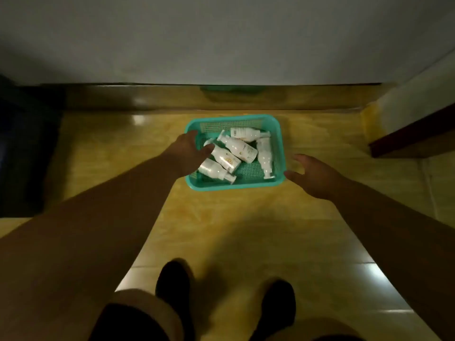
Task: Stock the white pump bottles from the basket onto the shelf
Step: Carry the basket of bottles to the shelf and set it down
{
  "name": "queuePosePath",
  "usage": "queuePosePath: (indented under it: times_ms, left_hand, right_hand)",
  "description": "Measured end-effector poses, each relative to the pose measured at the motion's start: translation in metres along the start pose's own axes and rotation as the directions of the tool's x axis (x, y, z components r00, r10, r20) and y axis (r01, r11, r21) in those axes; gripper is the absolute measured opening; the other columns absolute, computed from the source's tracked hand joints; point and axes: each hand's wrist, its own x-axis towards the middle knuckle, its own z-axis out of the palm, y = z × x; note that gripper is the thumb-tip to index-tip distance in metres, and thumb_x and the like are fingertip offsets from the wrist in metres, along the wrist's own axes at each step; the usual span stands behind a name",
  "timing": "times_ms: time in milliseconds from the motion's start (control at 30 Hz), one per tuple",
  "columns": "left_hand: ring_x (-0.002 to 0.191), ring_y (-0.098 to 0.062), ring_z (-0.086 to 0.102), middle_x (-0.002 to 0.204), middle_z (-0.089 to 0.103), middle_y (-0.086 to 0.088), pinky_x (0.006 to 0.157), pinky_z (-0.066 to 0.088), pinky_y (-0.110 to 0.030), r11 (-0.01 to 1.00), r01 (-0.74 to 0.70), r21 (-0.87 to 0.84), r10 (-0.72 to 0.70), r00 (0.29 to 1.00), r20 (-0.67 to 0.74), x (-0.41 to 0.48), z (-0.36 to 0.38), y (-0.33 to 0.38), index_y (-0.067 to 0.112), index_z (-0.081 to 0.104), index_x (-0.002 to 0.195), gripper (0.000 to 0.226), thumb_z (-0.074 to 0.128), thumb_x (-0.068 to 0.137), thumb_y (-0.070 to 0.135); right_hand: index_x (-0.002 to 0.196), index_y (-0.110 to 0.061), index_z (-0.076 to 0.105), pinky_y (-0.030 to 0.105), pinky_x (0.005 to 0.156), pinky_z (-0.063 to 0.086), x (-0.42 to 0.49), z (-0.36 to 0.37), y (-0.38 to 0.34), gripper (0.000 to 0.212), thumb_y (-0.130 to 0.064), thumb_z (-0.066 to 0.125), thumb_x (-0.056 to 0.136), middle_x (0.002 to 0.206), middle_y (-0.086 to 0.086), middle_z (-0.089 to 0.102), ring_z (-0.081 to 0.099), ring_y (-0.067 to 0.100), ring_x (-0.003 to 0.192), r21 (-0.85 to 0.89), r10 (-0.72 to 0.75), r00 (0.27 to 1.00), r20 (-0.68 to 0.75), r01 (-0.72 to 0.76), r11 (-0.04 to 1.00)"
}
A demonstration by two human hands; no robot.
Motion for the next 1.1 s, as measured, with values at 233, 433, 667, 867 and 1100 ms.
queuePosePath:
  times_ms: [233,433,667,867,1100]
  left_hand:
    - [0.12,-0.04,0.053,0.154,0.033,-0.019,0.085,0.054,-0.038,0.956,0.295,0.008,-0.294,0.955,-0.034,0.102,0.073,-0.092,0.027,-0.004,0.157,0.083,0.05,0.094,0.027]
    - [0.112,-0.036,0.056,0.153,0.035,-0.02,0.089,0.05,-0.045,0.897,0.254,-0.361,-0.262,0.965,0.03,0.133,0.113,-0.132,0.018,-0.007,0.156,0.084,0.054,0.098,0.014]
    - [0.107,-0.034,0.056,0.143,0.047,-0.024,0.072,0.043,-0.032,0.896,0.312,-0.317,-0.309,0.949,0.062,0.138,0.118,-0.132,0.017,0.017,0.156,0.07,0.05,0.095,0.004]
    - [0.085,-0.03,0.059,0.114,0.064,-0.026,0.067,0.047,-0.035,0.934,0.326,-0.147,-0.325,0.945,0.034,0.121,0.114,-0.122,0.001,0.056,0.128,0.037,0.05,0.092,0.003]
    - [0.08,-0.034,0.065,0.074,0.059,-0.014,0.049,0.041,-0.029,0.909,0.416,0.024,-0.416,0.909,-0.013,0.059,0.041,-0.045,-0.003,0.059,0.075,0.025,0.05,0.096,0.006]
  right_hand:
    - [0.154,-0.011,0.037,0.027,0.092,0.041,0.134,0.077,0.058,0.055,-0.022,0.053,0.102,0.15,0.019,0.05,0.056,0.034,0.128,0.04,0.127,0.99,-0.057,-0.124,0.991]
    - [0.156,-0.019,0.034,0.031,0.098,0.043,0.18,0.123,0.078,0.059,-0.02,0.054,0.1,0.149,0.013,0.052,0.056,0.032,0.127,0.246,0.243,0.966,-0.092,-0.215,0.945]
    - [0.126,-0.009,0.062,0.03,0.076,0.048,0.189,0.133,0.084,0.03,-0.018,0.055,0.098,0.125,0.017,0.067,0.064,0.03,0.095,0.26,0.356,0.92,-0.161,-0.308,0.915]
    - [0.112,0.003,0.063,0.038,0.071,0.054,0.169,0.135,0.093,0.028,-0.021,0.055,0.099,0.115,0.024,0.067,0.067,0.036,0.092,0.151,0.392,0.908,-0.149,-0.371,0.916]
    - [0.122,0.007,0.057,0.038,0.092,0.049,0.067,0.087,0.052,0.029,-0.007,0.045,0.1,0.129,0.027,0.058,0.059,0.039,0.118,0.249,0.498,0.849,-0.179,-0.45,0.857]
